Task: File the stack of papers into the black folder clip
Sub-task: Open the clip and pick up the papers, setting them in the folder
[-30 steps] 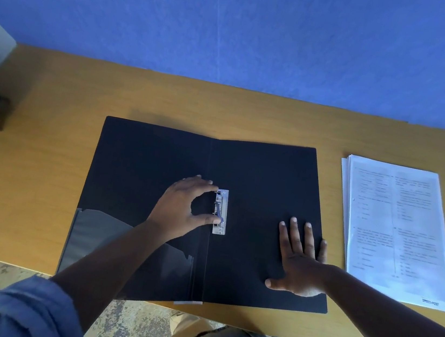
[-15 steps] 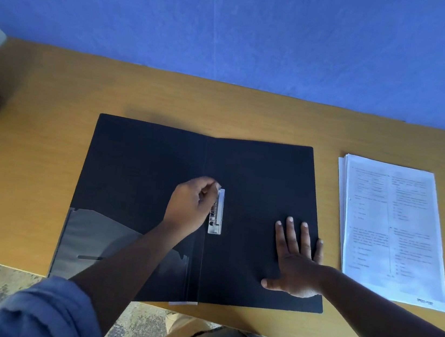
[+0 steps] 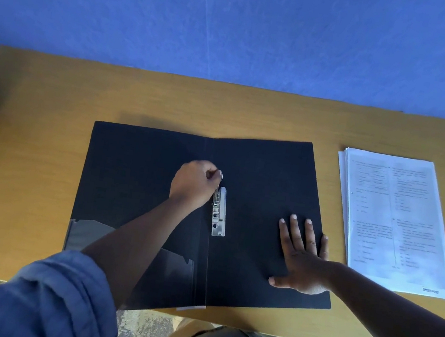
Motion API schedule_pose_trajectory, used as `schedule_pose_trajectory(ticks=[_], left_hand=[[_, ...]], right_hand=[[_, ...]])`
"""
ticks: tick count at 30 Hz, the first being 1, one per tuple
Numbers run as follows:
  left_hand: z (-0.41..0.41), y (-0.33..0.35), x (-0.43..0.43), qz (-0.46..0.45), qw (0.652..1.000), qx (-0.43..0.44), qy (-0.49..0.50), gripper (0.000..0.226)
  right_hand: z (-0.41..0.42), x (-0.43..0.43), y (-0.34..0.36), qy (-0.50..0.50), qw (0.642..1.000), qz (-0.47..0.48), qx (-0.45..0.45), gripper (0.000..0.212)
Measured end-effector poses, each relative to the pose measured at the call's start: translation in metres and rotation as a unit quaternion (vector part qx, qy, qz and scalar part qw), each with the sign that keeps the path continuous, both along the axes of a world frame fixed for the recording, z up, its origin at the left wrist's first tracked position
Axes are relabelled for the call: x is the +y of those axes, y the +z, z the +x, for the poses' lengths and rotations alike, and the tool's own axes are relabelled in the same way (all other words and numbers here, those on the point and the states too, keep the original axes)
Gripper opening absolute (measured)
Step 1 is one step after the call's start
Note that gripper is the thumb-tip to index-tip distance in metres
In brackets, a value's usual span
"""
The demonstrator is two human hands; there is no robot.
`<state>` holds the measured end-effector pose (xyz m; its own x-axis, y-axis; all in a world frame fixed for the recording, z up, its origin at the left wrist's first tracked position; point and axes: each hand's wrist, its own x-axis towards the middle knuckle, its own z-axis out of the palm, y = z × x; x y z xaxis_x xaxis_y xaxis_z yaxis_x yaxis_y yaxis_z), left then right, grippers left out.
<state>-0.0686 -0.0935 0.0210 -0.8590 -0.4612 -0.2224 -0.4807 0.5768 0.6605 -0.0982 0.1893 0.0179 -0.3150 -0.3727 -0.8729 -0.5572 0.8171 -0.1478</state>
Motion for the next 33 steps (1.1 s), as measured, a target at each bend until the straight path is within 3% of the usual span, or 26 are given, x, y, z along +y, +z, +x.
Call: schedule_pose_trajectory(ticks=[5, 12, 17, 21, 24, 28, 33], left_hand=[[-0.009, -0.003, -0.004, -0.027, 0.998, -0.049, 0.038, 0.028], [-0.006, 0.000, -0.007, -0.016, 0.997, -0.053, 0.056, 0.031], [0.001, 0.021, 0.008, -0.019, 0.994, 0.014, 0.107, 0.049], [0.012, 0.034, 0.051, 0.042, 0.988, 0.077, 0.129, 0.039], [0.016, 0.038, 0.096, 0.087, 0.983, 0.109, 0.117, 0.026], [0.010, 0.034, 0.156, 0.130, 0.983, 0.102, 0.084, 0.011], [-0.003, 0.028, 0.218, 0.182, 0.983, 0.015, 0.034, 0.032]], right_hand=[[0.000, 0.002, 0.000, -0.004, 1.000, 0.000, 0.006, 0.127], [0.004, 0.005, -0.005, -0.021, 0.999, -0.028, 0.030, 0.127], [0.005, 0.010, -0.012, -0.021, 0.997, -0.060, 0.035, 0.128], [0.009, 0.015, -0.012, -0.040, 0.990, -0.121, 0.056, 0.126], [0.010, 0.025, -0.005, -0.090, 0.970, -0.217, 0.067, 0.114], [-0.005, 0.067, 0.012, -0.207, 0.914, -0.336, 0.095, 0.092], [-0.038, 0.150, 0.031, -0.282, 0.878, -0.333, 0.195, 0.077]])
